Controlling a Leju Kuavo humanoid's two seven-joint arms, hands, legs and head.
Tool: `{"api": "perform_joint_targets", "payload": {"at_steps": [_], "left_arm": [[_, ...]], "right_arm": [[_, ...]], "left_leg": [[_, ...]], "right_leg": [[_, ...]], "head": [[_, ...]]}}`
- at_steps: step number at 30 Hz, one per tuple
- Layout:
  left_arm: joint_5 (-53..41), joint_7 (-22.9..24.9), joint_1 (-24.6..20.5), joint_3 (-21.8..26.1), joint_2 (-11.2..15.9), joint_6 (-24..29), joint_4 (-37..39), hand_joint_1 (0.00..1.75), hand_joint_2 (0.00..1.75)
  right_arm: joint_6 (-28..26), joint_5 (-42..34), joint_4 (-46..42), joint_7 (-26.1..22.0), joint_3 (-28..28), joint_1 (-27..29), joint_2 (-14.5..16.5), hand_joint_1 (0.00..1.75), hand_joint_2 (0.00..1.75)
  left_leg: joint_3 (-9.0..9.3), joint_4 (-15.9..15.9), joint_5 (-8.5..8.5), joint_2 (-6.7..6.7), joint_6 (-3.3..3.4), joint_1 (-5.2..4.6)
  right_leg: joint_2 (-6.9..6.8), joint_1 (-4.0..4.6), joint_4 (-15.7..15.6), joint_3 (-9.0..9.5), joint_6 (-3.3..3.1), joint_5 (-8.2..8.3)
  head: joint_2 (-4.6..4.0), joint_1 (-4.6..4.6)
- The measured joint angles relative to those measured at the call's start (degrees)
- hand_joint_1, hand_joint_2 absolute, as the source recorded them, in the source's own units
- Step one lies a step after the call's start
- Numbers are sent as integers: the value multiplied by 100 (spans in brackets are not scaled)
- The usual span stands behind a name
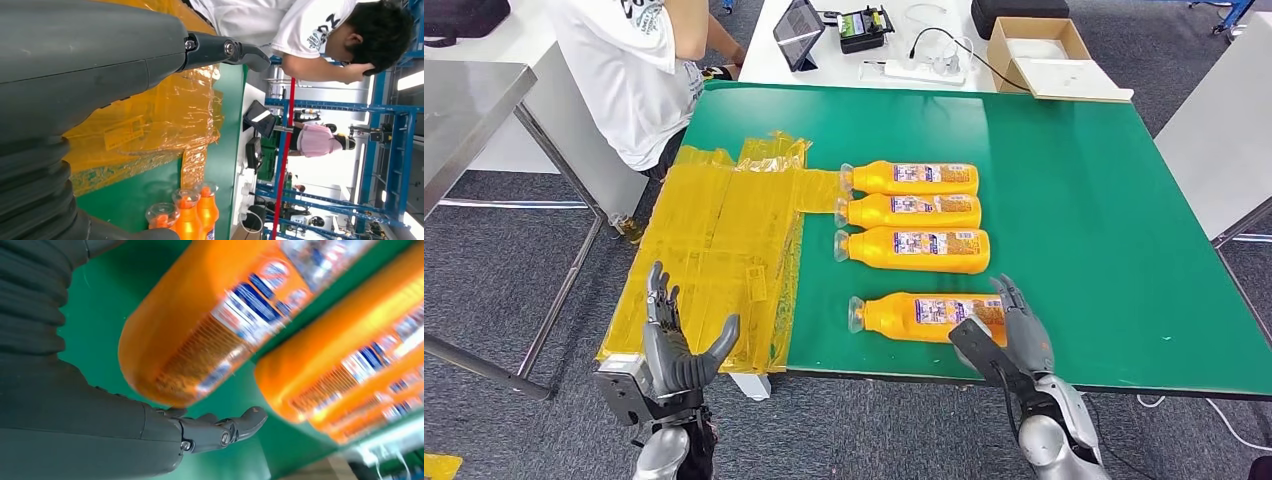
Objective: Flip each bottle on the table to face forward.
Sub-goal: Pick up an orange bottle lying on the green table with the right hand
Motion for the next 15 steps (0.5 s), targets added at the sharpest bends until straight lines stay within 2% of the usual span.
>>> {"api": "perform_joint_targets", "payload": {"at_steps": [7,15], "left_arm": [[-4,21,-93,7,0,-40,148,0,175],[-4,26,-104,11,0,-42,214,0,175]], "right_arm": [[225,-28,698,46,234,-520,-143,0,175],[227,-28,940,46,325,-702,-178,0,175]], "left_leg": [[2,0,1,1,-1,2],[3,0,0,1,0,1]], "right_leg": [[0,2,0,0,0,0],[0,1,0,1,0,0]], "head": [[0,1],[0,0]]}}
